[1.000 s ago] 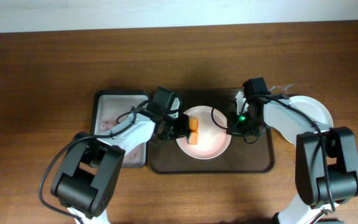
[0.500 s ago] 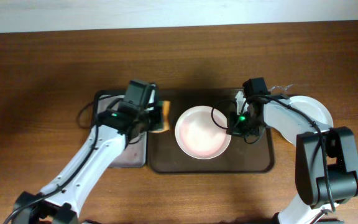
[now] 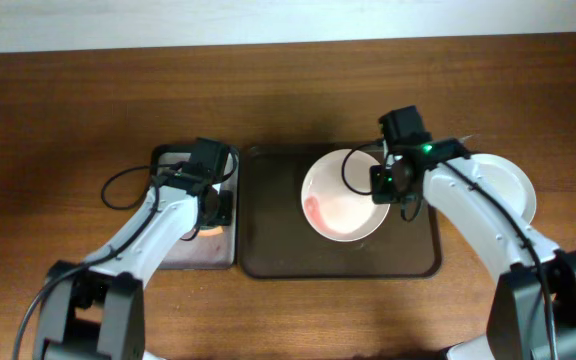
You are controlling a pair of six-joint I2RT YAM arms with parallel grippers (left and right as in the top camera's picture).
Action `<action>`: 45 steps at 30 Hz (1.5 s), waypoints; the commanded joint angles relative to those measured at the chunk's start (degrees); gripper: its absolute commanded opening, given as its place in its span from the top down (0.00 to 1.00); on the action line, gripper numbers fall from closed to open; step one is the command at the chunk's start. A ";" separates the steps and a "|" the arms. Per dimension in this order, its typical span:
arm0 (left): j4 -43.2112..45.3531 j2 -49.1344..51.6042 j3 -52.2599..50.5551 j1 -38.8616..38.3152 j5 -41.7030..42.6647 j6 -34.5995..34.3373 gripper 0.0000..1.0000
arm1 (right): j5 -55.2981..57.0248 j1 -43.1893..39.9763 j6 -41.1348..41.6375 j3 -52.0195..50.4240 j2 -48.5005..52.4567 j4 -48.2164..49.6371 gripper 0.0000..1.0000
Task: Clean dirty plates on tray and stack at the side
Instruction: 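Scrub the pink-rimmed plate with the sponge in the left gripper, then carry the pink-rimmed plate with the right gripper onto the side stack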
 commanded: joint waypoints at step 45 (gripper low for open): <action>-1.40 5.99 -0.74 2.32 8.39 -1.95 0.85 | 30.47 1.20 5.09 6.80 -12.35 -2.45 0.96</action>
